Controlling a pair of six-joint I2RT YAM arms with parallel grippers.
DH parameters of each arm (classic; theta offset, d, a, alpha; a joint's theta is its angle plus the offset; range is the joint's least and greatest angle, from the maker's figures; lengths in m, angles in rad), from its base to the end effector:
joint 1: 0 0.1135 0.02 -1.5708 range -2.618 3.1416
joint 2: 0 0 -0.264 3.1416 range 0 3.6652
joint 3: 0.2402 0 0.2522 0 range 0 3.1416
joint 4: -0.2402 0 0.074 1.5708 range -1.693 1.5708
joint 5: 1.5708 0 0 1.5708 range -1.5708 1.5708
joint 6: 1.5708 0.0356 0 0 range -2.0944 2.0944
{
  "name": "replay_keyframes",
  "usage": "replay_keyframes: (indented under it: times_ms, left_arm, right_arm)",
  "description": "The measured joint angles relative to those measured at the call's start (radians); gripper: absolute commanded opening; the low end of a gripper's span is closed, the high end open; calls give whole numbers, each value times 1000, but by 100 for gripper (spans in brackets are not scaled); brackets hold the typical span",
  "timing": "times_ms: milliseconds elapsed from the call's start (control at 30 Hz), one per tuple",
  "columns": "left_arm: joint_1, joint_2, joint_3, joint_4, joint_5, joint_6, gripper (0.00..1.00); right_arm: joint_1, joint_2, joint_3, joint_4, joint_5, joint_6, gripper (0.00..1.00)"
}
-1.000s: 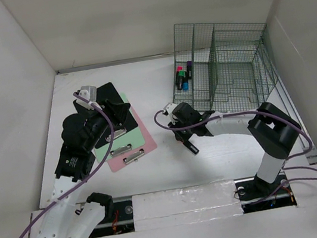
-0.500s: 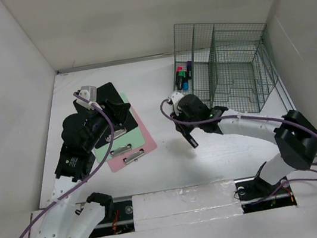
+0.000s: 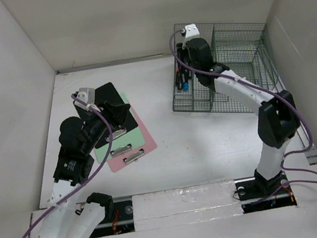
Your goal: Organize the desk
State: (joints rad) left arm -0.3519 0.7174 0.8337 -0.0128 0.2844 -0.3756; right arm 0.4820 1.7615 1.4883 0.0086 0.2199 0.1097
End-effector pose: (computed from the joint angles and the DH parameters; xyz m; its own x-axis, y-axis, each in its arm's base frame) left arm 0.1515 -0.0663 0.3863 -0.1272 -0.3284 -0.9359 0.5871 0.7356 -0.3379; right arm 0.3820 0.1911 0.3360 -0.2594 -0.0151 -0.9656 -0.2389 0.9698 0.0490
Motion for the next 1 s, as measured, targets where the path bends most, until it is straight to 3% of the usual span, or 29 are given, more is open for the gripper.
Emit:
replay_keyframes:
  times_ms: [100,133,200,233,333,467,533,567,600,633,700,867,1000]
  left_arm:
    - [0,-3,0,0,0,0,36]
    - [0,-2,0,0,0,0,36]
    - [0,0,0,0,-2,0,36]
    - [0,0,0,-1,-3,0,36]
    - [0,5,0,-1,-8,0,37]
    - [0,29,0,-4,-27,1,37]
    - [0,43,0,-8,-37,2,38]
    - [0,46,0,-10,-48,5,39]
    - [0,61,0,-11,-51,6,39]
    - [0,72,0,-16,-58,10,41]
    - [0,100,1,-28,-73,19,44]
    - [0,183,13,-57,-109,40,49]
    - [0,272,48,-92,-145,62,50]
  right_arm:
    - [-36,90,110,19,18,10,0]
    - [-46,117,141,24,23,14,5]
    - [-60,164,192,24,34,19,22]
    - [-66,187,219,24,38,22,40]
    - [-77,239,282,17,45,33,72]
    - [-79,232,277,16,45,42,85]
    - [-79,193,237,24,40,44,80]
    - [-79,158,194,31,35,45,62]
    - [-79,119,150,29,31,47,62]
    - [-74,67,83,56,27,56,32]
    - [-61,-54,-74,102,15,60,0]
    - [3,-292,-393,197,-26,88,0]
    - [38,-328,-524,208,-73,102,0]
